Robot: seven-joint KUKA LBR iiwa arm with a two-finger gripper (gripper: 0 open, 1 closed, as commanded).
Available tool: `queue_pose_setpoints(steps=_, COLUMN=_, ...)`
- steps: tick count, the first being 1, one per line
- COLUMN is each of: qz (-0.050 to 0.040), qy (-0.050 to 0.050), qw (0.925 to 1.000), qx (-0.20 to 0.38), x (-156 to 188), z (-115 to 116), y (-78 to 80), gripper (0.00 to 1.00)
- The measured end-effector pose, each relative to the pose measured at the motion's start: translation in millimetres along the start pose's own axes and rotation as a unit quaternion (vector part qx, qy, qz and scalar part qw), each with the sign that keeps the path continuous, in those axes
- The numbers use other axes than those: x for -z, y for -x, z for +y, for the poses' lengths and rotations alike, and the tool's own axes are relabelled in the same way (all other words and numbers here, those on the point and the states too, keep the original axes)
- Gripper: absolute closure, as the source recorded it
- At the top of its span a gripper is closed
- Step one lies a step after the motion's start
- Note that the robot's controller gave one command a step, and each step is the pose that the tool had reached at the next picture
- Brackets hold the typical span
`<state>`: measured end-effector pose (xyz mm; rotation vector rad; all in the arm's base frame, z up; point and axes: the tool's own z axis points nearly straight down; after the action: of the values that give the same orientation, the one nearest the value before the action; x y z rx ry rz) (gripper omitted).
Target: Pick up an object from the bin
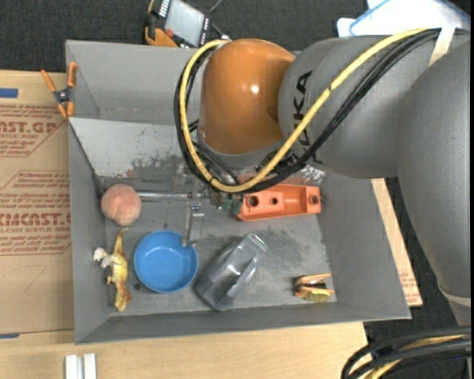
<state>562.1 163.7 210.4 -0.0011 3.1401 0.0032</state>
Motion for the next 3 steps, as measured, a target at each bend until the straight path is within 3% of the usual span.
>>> queue_pose_setpoints(steps=2, qz=-0.0032, qy=0.001, qw=1.0, qx=-0.003, x=-14.2, z=6.8, y=-0.3, gripper=0.0)
queue_pose_setpoints(steps=3, qz=-0.0047, qy=0.002, qw=1.0, qx=-0.004, x=49.8, z=33.1, y=0.1, gripper=1.0)
